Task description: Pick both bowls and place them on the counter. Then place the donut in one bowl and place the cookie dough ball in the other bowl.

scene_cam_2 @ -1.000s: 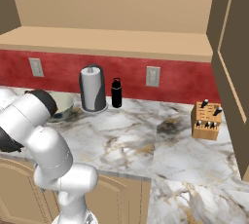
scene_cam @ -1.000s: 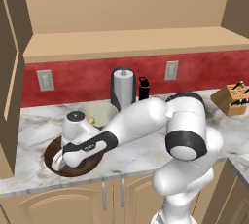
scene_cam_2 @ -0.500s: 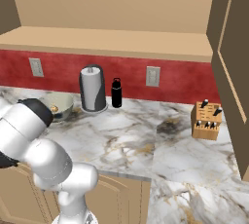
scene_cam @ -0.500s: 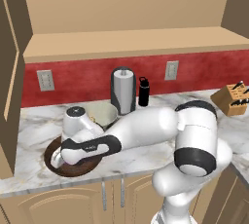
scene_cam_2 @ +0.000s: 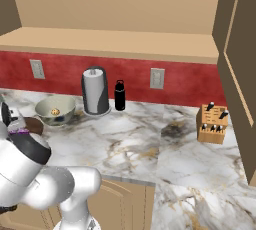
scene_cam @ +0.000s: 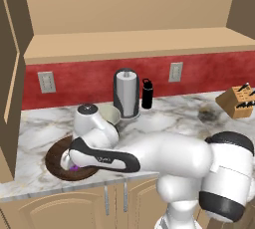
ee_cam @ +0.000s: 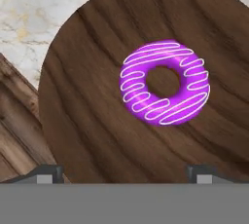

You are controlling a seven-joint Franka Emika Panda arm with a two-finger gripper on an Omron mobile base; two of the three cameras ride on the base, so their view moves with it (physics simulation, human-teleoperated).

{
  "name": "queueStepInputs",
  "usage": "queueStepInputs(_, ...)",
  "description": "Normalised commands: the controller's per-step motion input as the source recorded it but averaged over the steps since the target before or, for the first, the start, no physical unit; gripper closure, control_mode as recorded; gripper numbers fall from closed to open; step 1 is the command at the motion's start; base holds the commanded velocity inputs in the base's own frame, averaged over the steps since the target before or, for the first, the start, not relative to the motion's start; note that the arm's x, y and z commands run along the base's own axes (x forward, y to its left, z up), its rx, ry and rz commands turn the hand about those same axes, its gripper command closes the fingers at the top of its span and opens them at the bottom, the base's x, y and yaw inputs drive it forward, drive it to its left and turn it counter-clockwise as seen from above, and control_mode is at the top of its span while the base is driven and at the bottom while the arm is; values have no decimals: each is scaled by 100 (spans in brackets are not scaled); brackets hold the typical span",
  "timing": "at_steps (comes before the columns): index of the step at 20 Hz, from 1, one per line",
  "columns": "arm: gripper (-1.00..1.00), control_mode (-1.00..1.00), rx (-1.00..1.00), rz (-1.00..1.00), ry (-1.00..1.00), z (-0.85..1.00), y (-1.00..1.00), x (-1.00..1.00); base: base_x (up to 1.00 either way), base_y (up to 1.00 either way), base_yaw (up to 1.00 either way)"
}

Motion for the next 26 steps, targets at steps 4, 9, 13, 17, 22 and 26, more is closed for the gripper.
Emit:
queueStepInputs(4,-100,-100,5,-2,-3,40,-71,-25,0,0,0)
queueStepInputs(9,-100,-100,4,-6,-4,46,-67,-37,0,0,0)
queueStepInputs(13,-100,-100,0,-6,-2,43,-62,-39,0,0,0)
queueStepInputs(17,-100,-100,0,-7,0,43,-58,-44,0,0,0)
queueStepInputs(22,-100,-100,0,-11,0,41,-57,-49,0,0,0)
queueStepInputs(26,-100,-100,0,-18,0,34,-56,-49,0,0,0)
